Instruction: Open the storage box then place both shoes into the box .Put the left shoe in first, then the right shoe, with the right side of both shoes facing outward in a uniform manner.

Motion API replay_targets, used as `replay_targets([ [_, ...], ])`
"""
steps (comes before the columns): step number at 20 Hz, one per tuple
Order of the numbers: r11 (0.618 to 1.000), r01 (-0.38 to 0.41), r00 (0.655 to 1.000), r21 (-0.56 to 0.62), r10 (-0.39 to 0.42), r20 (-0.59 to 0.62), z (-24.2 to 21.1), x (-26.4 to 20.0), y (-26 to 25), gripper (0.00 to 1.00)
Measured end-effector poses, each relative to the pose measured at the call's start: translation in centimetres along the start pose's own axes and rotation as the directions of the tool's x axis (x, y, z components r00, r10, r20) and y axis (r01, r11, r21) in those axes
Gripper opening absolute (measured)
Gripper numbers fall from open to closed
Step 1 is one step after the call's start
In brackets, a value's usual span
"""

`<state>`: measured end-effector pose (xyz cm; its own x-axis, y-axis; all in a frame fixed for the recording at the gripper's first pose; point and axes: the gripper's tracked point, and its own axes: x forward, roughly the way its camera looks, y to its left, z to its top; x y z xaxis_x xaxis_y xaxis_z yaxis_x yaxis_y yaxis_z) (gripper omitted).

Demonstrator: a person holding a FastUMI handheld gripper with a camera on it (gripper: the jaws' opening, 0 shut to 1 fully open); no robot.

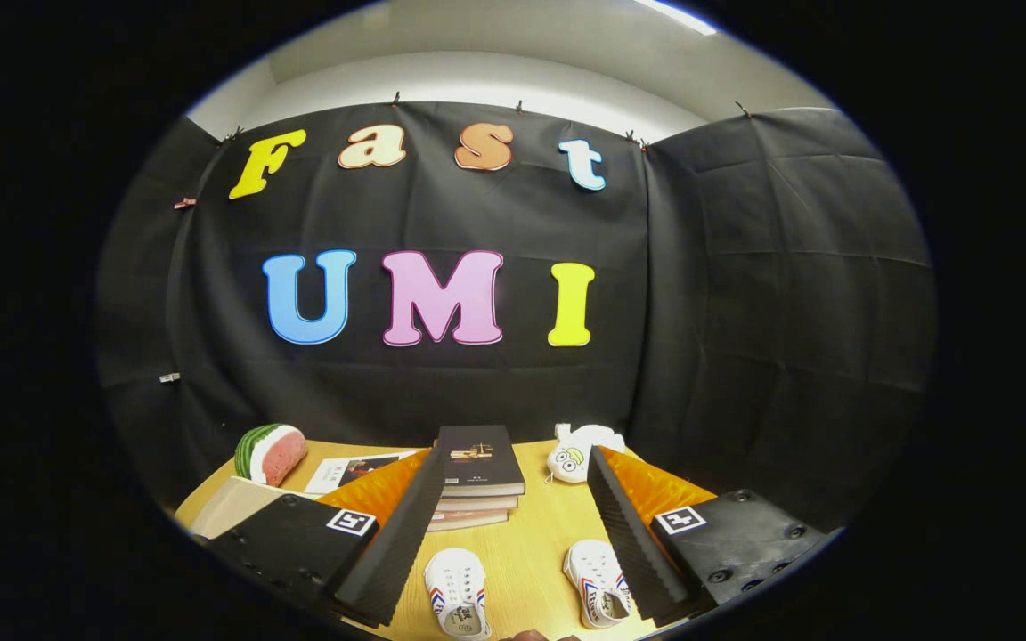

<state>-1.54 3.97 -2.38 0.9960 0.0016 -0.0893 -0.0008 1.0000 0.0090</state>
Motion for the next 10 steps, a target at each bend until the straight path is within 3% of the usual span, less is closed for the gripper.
replay_targets([
  [10,0.987,-0.1,0.973,0.124,0.123,-0.193,-4.8,0.2,4.5,0.98],
])
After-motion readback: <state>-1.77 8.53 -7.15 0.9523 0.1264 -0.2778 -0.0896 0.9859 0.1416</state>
